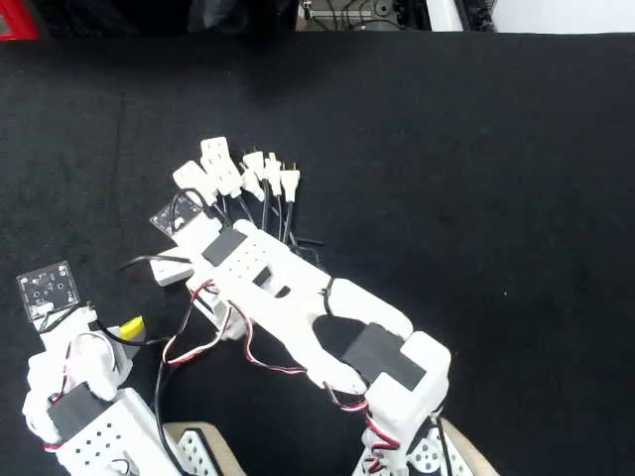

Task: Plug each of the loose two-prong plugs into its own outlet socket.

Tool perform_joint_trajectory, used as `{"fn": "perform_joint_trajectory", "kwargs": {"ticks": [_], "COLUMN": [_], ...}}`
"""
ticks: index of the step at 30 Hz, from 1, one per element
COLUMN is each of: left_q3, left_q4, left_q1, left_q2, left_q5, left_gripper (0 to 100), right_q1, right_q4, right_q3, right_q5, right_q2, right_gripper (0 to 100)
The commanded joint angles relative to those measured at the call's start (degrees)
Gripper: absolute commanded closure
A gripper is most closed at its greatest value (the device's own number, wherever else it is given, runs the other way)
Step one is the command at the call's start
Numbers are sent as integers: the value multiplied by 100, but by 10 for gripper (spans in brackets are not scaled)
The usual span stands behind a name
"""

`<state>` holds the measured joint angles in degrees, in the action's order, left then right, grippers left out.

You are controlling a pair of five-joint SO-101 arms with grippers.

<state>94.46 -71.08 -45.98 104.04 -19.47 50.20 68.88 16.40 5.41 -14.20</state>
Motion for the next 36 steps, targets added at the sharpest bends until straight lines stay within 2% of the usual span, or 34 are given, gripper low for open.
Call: {"fn": "perform_joint_trajectory", "kwargs": {"ticks": [1, 12, 15, 19, 22, 24, 27, 30, 36], "left_q3": [-31, -31, -31, -31, -31, -31, -31, -31, -31], "left_q4": [220, 220, 229, 229, 229, 229, 229, 229, 229], "left_q1": [119, 119, 119, 119, 119, 119, 119, 119, 127], "left_q2": [26, 26, 26, 26, 26, 26, 26, 26, 26], "left_q5": [-35, -35, -35, -35, -35, -35, -35, -35, -35], "left_gripper": [604, 603, 603, 603, 603, 603, 603, 603, 603], "right_q1": [-141, -2110, -3279, -5363, -6866, -7516, -7912, -7903, -6963], "right_q4": [440, 1389, 1521, 1231, 563, 0, -545, -800, -967], "right_q3": [-4, -110, -268, -303, -338, -356, -365, -532, -1288], "right_q5": [-299, -1407, -1916, -2752, -3253, -3393, -3341, -2936, -2330], "right_q2": [769, 3204, 3468, 3196, 2668, 2220, 1481, 1015, 884], "right_gripper": [981, 981, 981, 982, 982, 982, 982, 982, 986]}}
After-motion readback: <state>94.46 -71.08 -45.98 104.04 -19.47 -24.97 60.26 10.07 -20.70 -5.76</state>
